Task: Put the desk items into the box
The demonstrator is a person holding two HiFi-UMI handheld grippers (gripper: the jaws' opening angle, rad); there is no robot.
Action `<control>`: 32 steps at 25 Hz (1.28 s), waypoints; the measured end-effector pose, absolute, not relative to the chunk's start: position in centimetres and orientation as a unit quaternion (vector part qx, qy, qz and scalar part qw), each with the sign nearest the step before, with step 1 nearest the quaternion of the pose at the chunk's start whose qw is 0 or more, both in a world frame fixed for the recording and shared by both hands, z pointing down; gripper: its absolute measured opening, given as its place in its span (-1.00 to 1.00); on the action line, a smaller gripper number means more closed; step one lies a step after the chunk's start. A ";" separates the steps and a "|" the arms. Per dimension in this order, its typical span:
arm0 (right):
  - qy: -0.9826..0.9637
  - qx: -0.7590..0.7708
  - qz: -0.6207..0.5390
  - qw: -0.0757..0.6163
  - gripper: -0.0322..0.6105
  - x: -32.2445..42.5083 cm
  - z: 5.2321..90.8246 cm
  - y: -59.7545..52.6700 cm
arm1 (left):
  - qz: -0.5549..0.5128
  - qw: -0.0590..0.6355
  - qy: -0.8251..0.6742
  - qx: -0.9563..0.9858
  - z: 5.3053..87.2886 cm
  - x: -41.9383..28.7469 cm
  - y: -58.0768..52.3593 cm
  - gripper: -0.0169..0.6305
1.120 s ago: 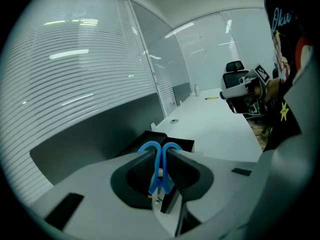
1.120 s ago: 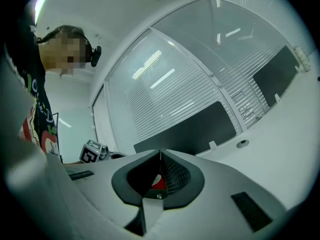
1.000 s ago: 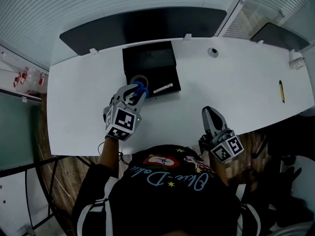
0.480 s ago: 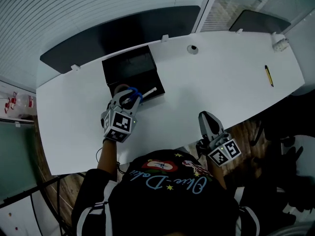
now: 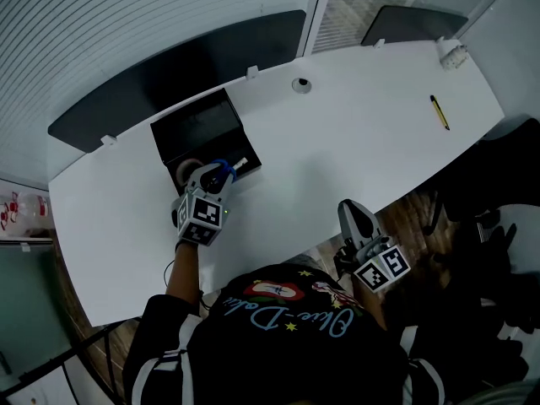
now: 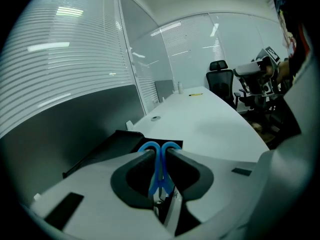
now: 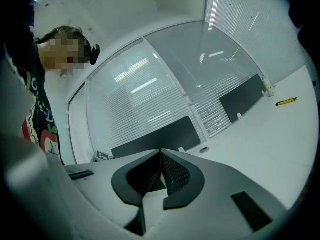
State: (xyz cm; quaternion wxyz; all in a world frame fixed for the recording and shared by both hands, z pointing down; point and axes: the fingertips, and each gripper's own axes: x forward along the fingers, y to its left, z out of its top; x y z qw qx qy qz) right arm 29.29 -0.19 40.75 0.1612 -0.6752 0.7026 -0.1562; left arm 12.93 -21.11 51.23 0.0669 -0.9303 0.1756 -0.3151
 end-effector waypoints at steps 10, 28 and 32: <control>0.683 -0.694 -0.159 0.164 -0.86 29.9 41.1 1.9 | -0.335 0.061 0.169 -0.925 52.8 14.4 -21.3 -0.63; 0.685 -0.688 -0.166 0.175 -0.86 29.1 41.6 1.2 | -0.376 0.063 0.151 -0.912 54.4 14.9 -22.7 -0.62; 0.685 -0.687 -0.169 0.175 -0.86 29.4 41.9 0.9 | -0.379 0.059 0.143 -0.913 54.6 15.1 -22.6 -0.52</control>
